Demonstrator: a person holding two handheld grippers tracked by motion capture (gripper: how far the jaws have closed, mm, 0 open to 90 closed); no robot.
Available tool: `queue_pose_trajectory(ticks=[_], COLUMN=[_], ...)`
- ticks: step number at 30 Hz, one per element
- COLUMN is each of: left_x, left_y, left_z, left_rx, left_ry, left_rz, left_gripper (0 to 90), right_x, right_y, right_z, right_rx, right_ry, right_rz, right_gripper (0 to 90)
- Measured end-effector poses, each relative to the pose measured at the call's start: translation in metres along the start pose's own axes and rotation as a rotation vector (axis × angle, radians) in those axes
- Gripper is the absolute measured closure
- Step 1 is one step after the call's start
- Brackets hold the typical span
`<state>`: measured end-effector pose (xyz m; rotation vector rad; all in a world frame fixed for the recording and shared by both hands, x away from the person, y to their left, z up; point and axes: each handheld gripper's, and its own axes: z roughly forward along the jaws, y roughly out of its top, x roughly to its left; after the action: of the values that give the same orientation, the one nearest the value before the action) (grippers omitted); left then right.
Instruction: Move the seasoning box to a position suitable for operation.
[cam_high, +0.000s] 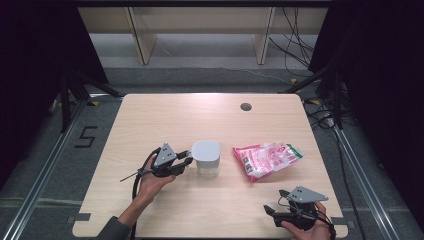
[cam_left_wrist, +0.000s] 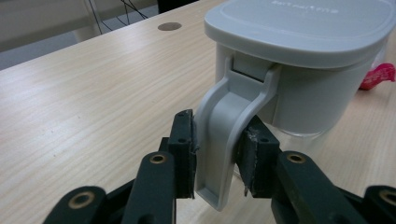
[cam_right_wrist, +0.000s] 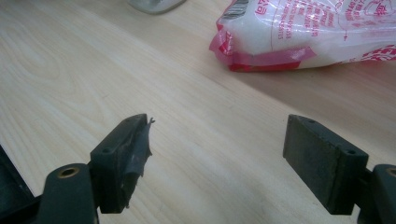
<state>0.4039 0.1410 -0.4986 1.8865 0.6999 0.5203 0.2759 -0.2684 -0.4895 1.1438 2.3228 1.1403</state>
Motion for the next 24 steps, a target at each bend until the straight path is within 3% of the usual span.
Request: queue_pose_trajectory(ticks=[2,10,11,12,13,14,19,20,23,24], left_x=[-0.002,-0.008,-0.01,-0.009,-0.01,-0.01,-0.016,-0.015,-0.016,-0.013], left_y=[0.0,0.0,0.0,0.0,0.0,0.001,0.002,0.002,0.001,0.001], left_z=[0.001,0.0,0.0,0.0,0.0,0.001,0.003,0.002,0.002,0.001], left_rx=[-0.009,-0.011,-0.013,-0.012,-0.007,-0.011,-0.006,-0.006,-0.012,-0.008], left_ry=[-0.016,-0.06,-0.067,-0.066,-0.067,-0.067,-0.083,-0.088,-0.105,-0.12], left_rz=[-0.004,0.022,0.007,0.009,0.004,0.022,0.007,0.036,-0.012,-0.002], left_gripper=[69.5,69.5,69.6,69.5,69.5,69.5,69.4,69.3,68.7,68.2], right_x=[-0.002,-0.003,-0.003,-0.001,-0.003,-0.002,-0.005,-0.005,-0.005,-0.005], right_y=[0.0,0.0,0.0,-0.001,-0.001,-0.001,-0.002,-0.002,-0.001,-0.002], right_z=[0.0,0.0,0.0,-0.001,0.0,-0.001,-0.001,-0.002,-0.001,-0.002], right_rx=[-0.003,-0.003,-0.004,0.006,0.004,0.004,-0.001,0.0,-0.002,0.003], right_ry=[-0.003,0.001,0.002,0.0,0.009,-0.004,0.001,0.001,0.005,0.011], right_rz=[-0.021,-0.014,-0.012,0.015,-0.009,0.006,0.002,0.001,-0.016,-0.004], right_gripper=[23.6,23.6,23.6,23.6,23.6,23.6,23.6,23.6,23.6,23.6])
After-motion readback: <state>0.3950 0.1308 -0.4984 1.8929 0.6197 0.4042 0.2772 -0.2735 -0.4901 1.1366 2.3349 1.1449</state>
